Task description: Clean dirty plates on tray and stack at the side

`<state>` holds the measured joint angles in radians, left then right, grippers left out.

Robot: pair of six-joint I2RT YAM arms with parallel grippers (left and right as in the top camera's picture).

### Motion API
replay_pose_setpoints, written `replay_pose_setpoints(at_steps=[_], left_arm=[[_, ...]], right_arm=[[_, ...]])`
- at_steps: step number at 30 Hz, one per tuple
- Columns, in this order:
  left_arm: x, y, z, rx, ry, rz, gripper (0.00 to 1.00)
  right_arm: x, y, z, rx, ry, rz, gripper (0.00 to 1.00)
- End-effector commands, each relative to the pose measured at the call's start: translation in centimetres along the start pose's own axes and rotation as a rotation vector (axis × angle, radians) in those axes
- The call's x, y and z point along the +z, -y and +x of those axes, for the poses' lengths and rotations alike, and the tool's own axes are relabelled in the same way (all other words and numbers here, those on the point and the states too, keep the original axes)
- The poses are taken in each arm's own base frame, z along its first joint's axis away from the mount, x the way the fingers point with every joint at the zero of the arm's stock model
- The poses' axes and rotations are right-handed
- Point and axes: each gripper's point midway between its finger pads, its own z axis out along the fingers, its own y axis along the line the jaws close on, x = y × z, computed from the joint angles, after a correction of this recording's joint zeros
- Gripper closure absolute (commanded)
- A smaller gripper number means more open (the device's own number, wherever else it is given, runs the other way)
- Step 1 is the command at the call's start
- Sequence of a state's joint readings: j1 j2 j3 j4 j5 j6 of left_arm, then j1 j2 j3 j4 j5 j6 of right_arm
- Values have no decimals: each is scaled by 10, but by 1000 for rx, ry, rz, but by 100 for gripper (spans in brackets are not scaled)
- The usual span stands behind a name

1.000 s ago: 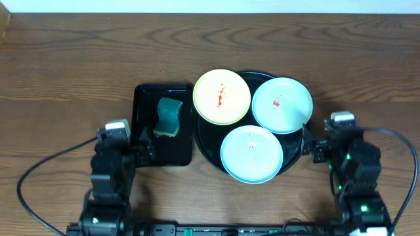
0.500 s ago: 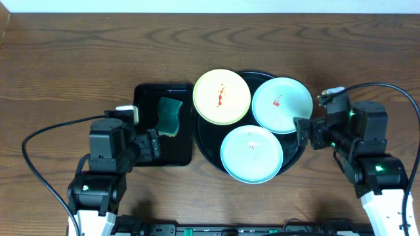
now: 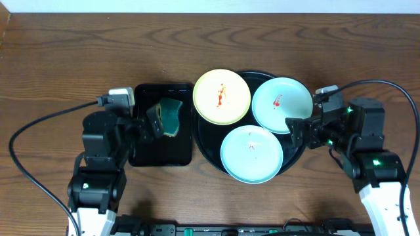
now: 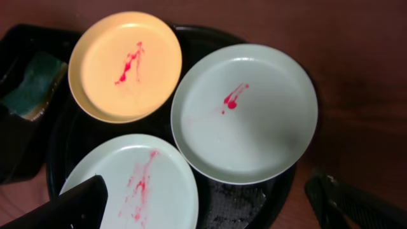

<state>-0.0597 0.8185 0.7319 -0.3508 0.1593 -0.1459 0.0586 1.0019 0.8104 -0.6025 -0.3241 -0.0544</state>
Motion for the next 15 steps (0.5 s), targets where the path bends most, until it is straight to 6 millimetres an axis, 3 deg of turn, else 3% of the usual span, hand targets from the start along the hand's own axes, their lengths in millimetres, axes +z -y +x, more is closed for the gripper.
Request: replay_pose_setpoints(at_steps=[1,8,15], left_arm=[[6,4,-18,-39,-3,5,5],[47,-17,-12,-38,-236,-135,5],[87,-29,28,-41,-483,-209,5]], right_arm=[[4,-5,-3,16,-11,-30,1],[15,-2,3,29,-49,-32,1],[19,-1,7,35,-66,-33,2]])
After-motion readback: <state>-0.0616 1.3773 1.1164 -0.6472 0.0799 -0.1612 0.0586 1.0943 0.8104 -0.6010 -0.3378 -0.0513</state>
